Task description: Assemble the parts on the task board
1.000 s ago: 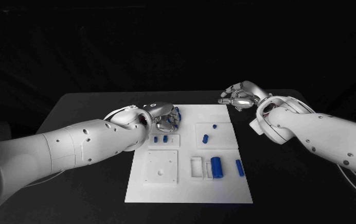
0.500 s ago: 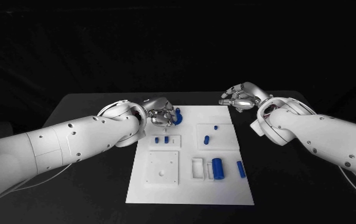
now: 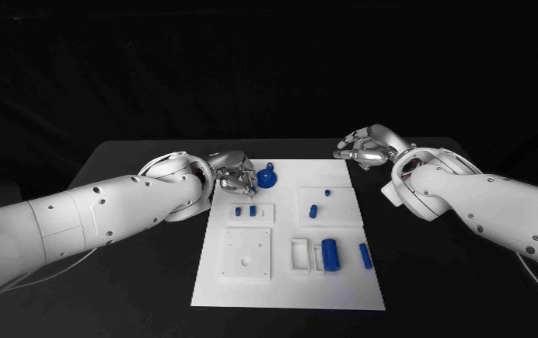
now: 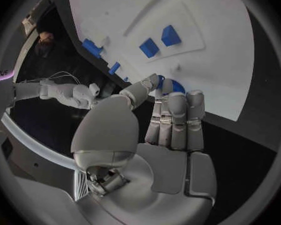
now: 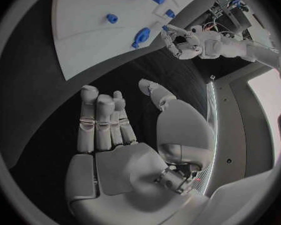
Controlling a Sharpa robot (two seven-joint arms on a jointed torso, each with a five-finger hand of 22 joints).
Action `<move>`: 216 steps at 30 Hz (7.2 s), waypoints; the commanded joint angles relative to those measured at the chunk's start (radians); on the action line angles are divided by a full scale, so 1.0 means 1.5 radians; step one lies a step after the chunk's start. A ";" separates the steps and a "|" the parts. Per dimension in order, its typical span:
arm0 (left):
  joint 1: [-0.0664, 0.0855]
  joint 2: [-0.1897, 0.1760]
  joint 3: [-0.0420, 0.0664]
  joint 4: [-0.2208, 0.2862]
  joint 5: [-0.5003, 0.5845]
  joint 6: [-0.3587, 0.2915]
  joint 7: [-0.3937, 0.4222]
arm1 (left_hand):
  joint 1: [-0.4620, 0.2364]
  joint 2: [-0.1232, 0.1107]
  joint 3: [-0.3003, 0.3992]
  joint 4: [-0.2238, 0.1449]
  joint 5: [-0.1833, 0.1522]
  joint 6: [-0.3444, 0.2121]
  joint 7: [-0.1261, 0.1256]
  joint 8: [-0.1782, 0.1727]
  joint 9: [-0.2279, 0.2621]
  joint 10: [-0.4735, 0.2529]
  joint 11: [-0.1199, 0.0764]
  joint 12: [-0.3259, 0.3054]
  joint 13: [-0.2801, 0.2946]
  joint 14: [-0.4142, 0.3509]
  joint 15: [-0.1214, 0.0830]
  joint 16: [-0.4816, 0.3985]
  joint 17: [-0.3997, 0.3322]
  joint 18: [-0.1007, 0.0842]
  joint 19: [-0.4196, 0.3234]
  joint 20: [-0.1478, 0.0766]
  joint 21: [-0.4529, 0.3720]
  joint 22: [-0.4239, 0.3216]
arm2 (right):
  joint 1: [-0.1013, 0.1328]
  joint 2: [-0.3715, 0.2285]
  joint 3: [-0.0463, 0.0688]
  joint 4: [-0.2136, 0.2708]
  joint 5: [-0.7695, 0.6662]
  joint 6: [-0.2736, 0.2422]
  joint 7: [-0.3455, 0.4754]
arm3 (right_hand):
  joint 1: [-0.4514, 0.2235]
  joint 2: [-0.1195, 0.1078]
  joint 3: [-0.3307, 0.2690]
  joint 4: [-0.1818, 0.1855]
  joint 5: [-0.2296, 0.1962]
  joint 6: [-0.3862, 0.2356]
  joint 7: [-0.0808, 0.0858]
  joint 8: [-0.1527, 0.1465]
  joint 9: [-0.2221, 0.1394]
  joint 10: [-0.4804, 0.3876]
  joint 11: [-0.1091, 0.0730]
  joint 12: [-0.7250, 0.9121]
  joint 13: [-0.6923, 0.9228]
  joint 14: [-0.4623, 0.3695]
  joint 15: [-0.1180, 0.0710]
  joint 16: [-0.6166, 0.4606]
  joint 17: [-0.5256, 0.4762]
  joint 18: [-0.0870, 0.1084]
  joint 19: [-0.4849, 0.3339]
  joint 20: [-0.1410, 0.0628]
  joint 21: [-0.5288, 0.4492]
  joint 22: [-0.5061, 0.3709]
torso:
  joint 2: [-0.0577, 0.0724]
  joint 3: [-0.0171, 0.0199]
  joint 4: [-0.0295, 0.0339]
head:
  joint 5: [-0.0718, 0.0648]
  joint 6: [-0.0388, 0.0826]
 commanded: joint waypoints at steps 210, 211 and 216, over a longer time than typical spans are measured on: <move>-0.015 -0.057 0.002 -0.016 0.684 -0.049 0.237 | -0.030 -0.040 -0.028 -0.023 0.003 -0.111 0.046 -0.021 -0.008 -0.062 0.061 -0.119 0.012 -0.225 0.140 -0.461 -0.178 -0.003 -0.258 0.120 -0.251 -0.081 | -0.018 0.027 -0.016 0.010 -0.430 0.194 0.032 | 0.161 0.000 0.057 -0.102 -0.199 0.049 0.004 0.038 0.013 0.070 0.038 -0.612 -0.499 -0.008 0.033 -0.164 -0.111 0.029 -0.055 0.050 -0.118 -0.026 | 0.001 -0.0020 -0.0006 | -0.035 0.001; -0.015 -0.057 0.002 -0.014 0.684 -0.048 0.239 | -0.030 -0.040 -0.028 -0.023 0.003 -0.111 0.046 -0.021 -0.008 -0.062 0.061 -0.119 0.012 -0.225 0.140 -0.461 -0.178 -0.003 -0.258 0.120 -0.251 -0.081 | -0.019 0.029 -0.017 0.011 -0.433 0.194 0.031 | 0.161 0.000 0.057 -0.102 -0.199 0.049 0.004 0.038 0.013 0.070 0.038 -0.612 -0.499 -0.008 0.033 -0.164 -0.111 0.029 -0.055 0.050 -0.118 -0.026 | 0.001 -0.0020 -0.0007 | -0.034 0.000; -0.015 -0.059 0.002 -0.011 0.686 -0.048 0.239 | -0.031 -0.037 -0.029 -0.023 0.004 -0.112 0.046 -0.021 -0.007 -0.063 0.061 -0.119 0.011 -0.226 0.141 -0.467 -0.178 -0.001 -0.258 0.122 -0.252 -0.080 | -0.020 0.033 -0.022 0.012 -0.441 0.192 0.026 | 0.156 0.000 0.068 -0.100 -0.207 0.052 0.003 0.038 0.013 0.080 0.037 -0.618 -0.504 -0.006 0.032 -0.164 -0.110 0.029 -0.052 0.050 -0.119 -0.026 | 0.001 -0.0018 -0.0010 | -0.033 -0.001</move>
